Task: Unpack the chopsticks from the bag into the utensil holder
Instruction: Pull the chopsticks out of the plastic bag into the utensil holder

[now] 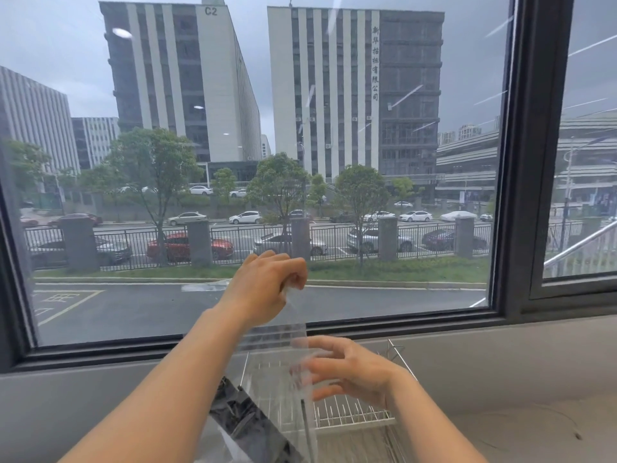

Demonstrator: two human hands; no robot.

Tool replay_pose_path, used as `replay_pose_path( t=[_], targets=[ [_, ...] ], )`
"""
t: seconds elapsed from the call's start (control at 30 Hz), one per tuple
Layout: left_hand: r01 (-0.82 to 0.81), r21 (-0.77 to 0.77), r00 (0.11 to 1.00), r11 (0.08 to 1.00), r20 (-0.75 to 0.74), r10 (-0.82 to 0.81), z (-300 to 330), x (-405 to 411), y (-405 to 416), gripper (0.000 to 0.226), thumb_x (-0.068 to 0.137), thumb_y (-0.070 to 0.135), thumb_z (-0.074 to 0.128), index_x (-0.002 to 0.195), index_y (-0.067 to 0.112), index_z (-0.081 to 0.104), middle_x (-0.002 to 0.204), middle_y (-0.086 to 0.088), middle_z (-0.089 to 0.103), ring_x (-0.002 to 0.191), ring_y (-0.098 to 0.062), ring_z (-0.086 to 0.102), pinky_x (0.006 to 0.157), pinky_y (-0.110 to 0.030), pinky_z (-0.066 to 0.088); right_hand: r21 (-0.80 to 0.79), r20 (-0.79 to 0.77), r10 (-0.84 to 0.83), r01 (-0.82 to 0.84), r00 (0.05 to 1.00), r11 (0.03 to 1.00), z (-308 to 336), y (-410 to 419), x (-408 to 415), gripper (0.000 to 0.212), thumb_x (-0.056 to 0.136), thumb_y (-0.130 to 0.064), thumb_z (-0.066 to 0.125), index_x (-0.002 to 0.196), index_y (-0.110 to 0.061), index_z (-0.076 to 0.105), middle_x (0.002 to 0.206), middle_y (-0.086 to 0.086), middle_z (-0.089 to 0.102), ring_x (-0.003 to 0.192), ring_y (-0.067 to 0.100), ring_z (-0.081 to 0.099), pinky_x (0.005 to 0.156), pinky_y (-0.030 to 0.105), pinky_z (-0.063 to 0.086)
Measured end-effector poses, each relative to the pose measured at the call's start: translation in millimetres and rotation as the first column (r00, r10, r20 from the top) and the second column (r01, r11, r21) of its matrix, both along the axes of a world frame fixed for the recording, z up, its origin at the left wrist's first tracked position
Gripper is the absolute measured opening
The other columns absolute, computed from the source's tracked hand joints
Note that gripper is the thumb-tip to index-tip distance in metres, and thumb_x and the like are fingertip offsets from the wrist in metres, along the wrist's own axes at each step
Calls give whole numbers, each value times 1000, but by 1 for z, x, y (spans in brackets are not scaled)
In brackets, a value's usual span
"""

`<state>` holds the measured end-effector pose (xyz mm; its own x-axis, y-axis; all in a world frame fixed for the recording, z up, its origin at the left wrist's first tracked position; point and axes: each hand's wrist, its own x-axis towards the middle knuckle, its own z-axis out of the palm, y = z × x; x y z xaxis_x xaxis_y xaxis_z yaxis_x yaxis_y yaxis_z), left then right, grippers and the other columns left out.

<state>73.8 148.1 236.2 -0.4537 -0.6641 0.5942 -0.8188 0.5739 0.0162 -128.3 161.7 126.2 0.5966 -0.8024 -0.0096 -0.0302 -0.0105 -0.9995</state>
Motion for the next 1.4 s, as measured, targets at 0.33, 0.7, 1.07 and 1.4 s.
replay_pose_path(
  t=[0.33, 0.7, 1.07, 1.4],
  targets=[
    [146, 57, 976, 988, -169, -134, 17, 4, 17, 53, 89, -4, 57, 67, 43, 52, 92, 12, 67, 106, -18, 47, 102, -42, 31, 150, -61, -571, 573, 818, 805, -24, -17, -18, 56, 90, -55, 66, 122, -10, 66, 99, 13, 72, 76, 24, 67, 65, 35, 52],
    [325, 0, 801, 946, -533, -275, 41, 18, 24, 47, 83, -19, 57, 64, 23, 65, 105, 8, 71, 122, -23, 48, 107, -54, 40, 558, -165, -400, 420, 902, 716, -77, -2, -24, 105, 54, -94, 55, 126, -17, 57, 128, 25, 62, 103, 41, 72, 98, 62, 50],
    [461, -2, 596, 887, -740, -312, 48, 39, 34, 33, 93, -18, 51, 73, 7, 60, 124, -10, 67, 117, -9, 62, 93, -19, 45, 715, 311, -658, 286, 686, 637, -82, -6, 12, 55, 79, -15, 82, 126, 1, 59, 107, 15, 68, 85, 31, 69, 101, 51, 48],
    [630, 175, 372, 757, -923, -96, 40, 82, 38, 35, 89, -5, 42, 87, 8, 74, 133, -11, 68, 112, -35, 71, 102, -54, 52, 625, 540, -653, 267, 531, 733, -64, -16, -2, 25, 74, 4, 69, 98, -3, 69, 86, 15, 74, 67, 26, 74, 60, 40, 66]
  ],
)
